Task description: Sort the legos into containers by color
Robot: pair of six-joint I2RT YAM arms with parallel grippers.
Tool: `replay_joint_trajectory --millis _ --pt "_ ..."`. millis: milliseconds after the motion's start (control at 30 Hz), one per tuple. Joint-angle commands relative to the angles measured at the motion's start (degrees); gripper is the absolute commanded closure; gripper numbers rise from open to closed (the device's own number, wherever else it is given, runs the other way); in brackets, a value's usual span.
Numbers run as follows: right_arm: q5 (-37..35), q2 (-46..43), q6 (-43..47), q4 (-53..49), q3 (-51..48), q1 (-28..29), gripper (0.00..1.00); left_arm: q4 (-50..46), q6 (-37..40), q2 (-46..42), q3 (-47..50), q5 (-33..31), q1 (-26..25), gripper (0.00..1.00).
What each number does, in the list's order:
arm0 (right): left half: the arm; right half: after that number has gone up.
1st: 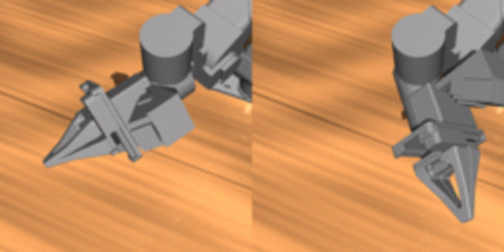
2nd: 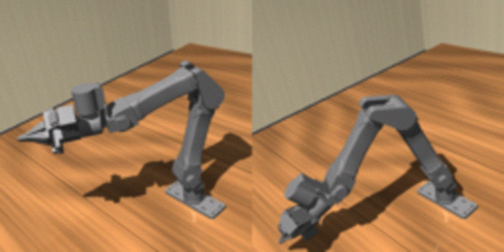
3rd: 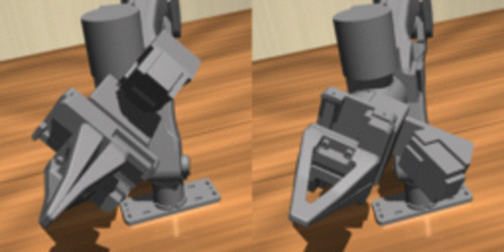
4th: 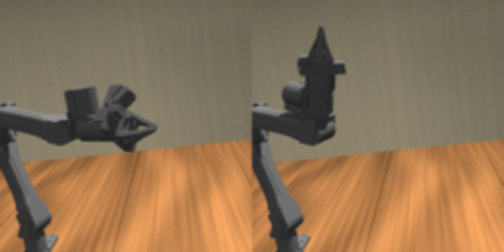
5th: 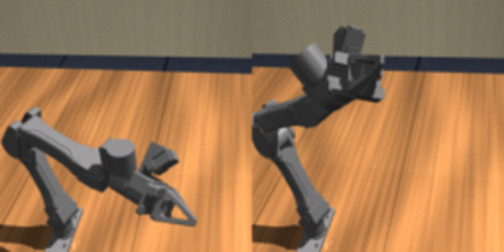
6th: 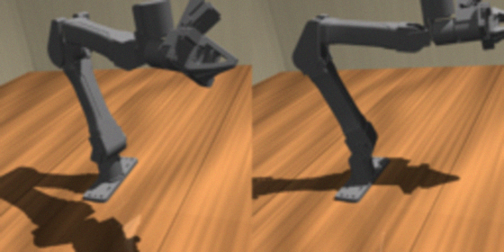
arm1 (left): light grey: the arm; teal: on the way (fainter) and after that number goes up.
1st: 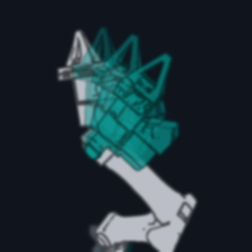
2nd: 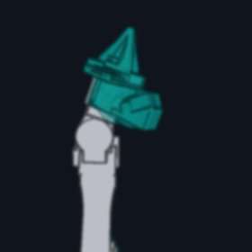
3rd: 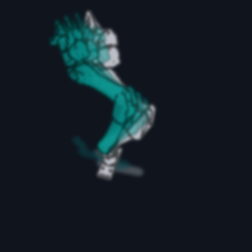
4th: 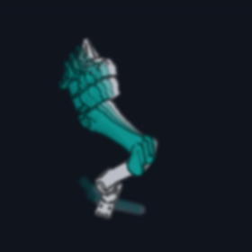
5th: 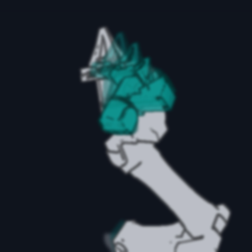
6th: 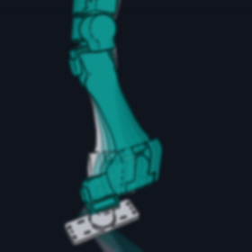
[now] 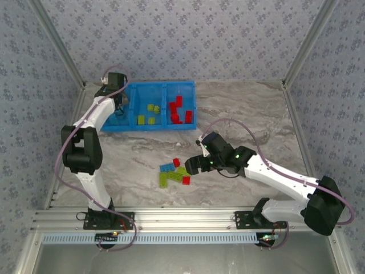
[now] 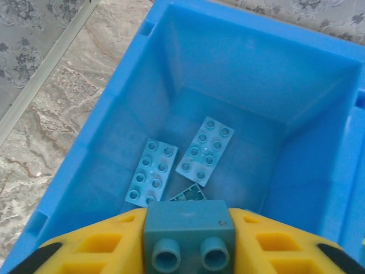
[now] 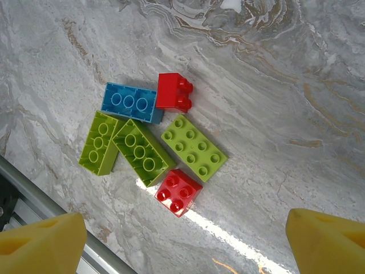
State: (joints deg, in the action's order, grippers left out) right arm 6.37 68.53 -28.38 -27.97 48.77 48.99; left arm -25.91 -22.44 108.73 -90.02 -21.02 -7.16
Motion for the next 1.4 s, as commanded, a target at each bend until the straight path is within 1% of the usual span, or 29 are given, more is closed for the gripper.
replay_joint_trajectory --millis 0,67,133,267,333,367,500,600,667,733,800,833,900,967,1000,1100,1167,1233,1267,1367 --pt "-0.76 0.10 -1.06 0.27 -0.26 -0.28 0.07 1.89 -0.55 -3.15 0.17 2.44 -0.02 0.53" --pt "-1.09 0.27 -1.05 0.62 -0.90 -0.38 0.07 2.22 -1.35 -5.04 0.95 4.72 -0.16 0.51" --pt "-0.96 0.70 -0.85 1.09 -1.25 -0.50 0.07 2.05 -1.48 -7.62 1.78 5.49 -0.86 0.47" --pt "-0.83 2.38 -0.52 2.23 -1.40 -0.74 0.07 -1.24 -1.70 -16.28 4.59 5.76 -4.26 0.46" --pt "-0.85 3.76 -0.25 3.02 -1.47 -0.73 0.07 -2.30 -1.43 -22.29 7.26 6.07 -7.64 0.45" --pt "-0.70 4.75 -0.10 3.48 -1.42 -0.81 0.07 -1.94 -0.62 -25.84 9.32 6.11 -10.23 0.45" --pt "2.13 9.92 0.28 5.37 -0.37 -0.83 0.07 -1.95 6.57 -37.63 17.23 6.14 -21.19 0.41" --pt "3.97 14.29 0.57 6.64 1.36 -0.64 0.07 -5.46 12.16 -45.11 22.13 8.97 -26.96 0.40" --pt "4.35 17.12 0.84 7.17 3.09 -0.52 0.09 -8.68 16.03 -49.86 24.82 11.44 -29.31 0.40" --pt "4.65 19.73 0.88 7.88 4.80 -0.43 0.12 -11.38 21.15 -54.72 28.08 15.19 -30.47 0.40" --pt "5.30 22.85 0.97 9.10 7.02 -0.35 0.14 -11.88 29.50 -60.48 33.74 21.85 -30.67 0.37" --pt "5.64 24.18 1.09 9.32 8.07 -0.39 0.16 -12.01 33.54 -62.78 36.36 25.47 -30.81 0.34" --pt "5.87 27.42 1.24 9.70 10.79 -0.30 0.20 -12.50 44.54 -67.96 42.85 34.94 -30.81 0.23" --pt "4.92 30.03 1.15 9.69 13.25 -0.30 0.22 -11.41 51.82 -71.84 48.55 39.92 -30.88 0.19" --pt "4.60 31.42 1.12 9.47 14.59 -0.33 0.24 -10.12 54.07 -73.44 51.31 41.62 -30.89 0.17" --pt "2.57 34.72 1.05 8.09 17.50 -0.45 0.32 -8.43 57.56 -75.68 55.12 43.60 -30.79 0.10" --pt "1.24 36.15 0.72 7.49 18.07 -0.47 0.38 -9.66 58.12 -75.42 54.81 42.14 -30.80 0.07" --pt "1.07 37.26 0.37 7.78 17.87 -0.69 0.41 -9.69 58.49 -75.42 55.26 40.90 -30.81 0.05" --pt "1.17 37.71 0.26 7.75 17.93 -0.69 0.41 -9.55 58.51 -75.42 55.54 40.79 -30.75 0.04" --pt "1.71 38.78 -0.29 7.25 18.14 -0.83 0.49 -9.98 58.13 -75.34 55.58 40.79 -30.55 0.02"
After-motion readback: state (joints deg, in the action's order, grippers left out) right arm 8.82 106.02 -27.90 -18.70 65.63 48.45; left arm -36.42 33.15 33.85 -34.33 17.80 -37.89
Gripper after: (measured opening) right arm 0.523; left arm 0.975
